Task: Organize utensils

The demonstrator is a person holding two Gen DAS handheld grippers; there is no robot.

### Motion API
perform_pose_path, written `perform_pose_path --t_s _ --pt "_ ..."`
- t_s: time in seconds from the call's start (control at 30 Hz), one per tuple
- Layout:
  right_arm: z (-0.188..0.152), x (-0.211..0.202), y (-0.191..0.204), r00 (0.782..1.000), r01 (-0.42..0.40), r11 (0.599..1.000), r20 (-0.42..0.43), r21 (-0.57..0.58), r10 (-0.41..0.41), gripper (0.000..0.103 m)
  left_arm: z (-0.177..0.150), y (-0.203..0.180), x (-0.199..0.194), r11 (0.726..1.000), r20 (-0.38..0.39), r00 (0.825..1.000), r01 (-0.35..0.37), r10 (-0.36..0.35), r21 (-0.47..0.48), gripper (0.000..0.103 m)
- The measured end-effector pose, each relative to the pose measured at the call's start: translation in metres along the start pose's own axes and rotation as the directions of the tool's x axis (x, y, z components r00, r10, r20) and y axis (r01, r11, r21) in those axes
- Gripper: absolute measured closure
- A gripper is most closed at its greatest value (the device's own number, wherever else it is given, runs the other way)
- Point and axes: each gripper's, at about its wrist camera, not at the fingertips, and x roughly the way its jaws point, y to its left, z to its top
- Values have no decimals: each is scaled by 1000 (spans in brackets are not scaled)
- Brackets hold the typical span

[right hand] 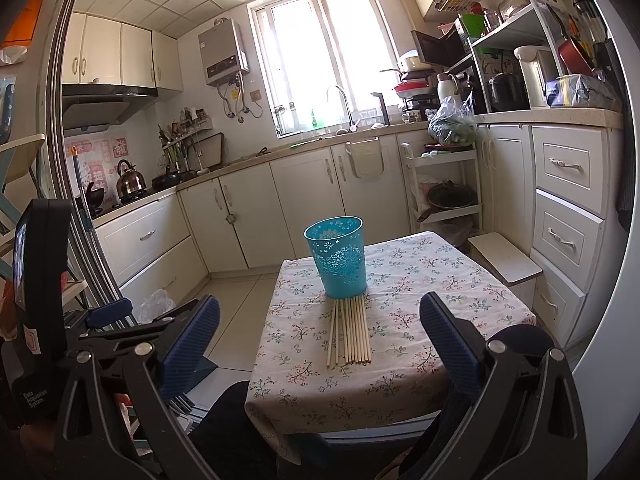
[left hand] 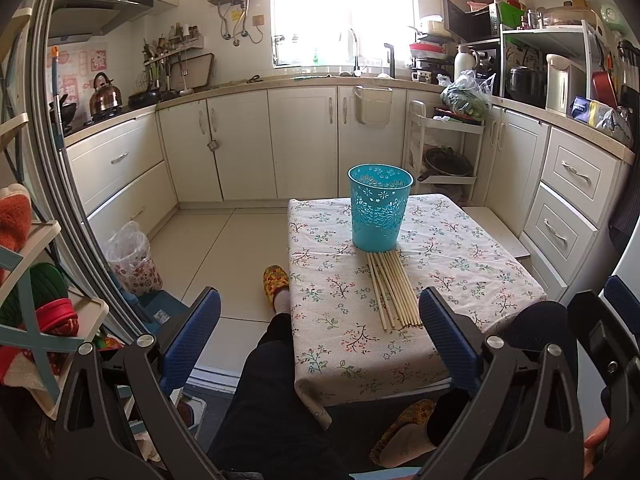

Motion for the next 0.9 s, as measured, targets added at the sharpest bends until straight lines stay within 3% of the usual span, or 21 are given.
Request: perform_pose_path --t_s 0.5,0.9 --pt "-3 -3 0 1000 4 1000 9 2 -4 7 1 -3 1 999 -24 999 -21 22 32 8" --pt "-3 -4 3 1000 1 1000 18 -3 -1 7 0 -1 -9 1000 65 998 -13 12 18 8"
